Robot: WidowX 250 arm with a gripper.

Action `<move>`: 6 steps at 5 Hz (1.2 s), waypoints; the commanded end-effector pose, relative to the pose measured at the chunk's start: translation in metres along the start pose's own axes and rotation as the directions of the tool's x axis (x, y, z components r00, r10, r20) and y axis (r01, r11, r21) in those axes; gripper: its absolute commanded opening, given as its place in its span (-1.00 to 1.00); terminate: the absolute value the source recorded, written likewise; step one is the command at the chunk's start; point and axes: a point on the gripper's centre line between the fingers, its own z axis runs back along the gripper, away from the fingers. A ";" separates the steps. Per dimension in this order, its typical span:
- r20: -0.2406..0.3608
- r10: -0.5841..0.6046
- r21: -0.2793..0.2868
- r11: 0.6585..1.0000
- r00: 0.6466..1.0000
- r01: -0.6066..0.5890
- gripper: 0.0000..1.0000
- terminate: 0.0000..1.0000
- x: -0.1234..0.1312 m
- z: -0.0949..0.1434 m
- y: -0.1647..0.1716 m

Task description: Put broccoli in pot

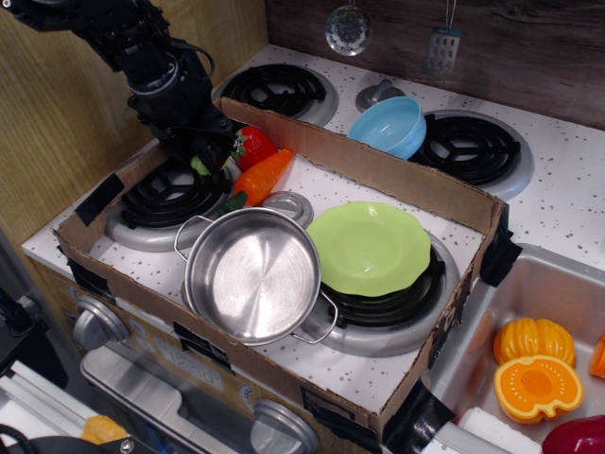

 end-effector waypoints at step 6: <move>0.032 0.219 0.278 0.935 0.975 -0.219 -1.00 -1.00 -0.014 0.123 -0.085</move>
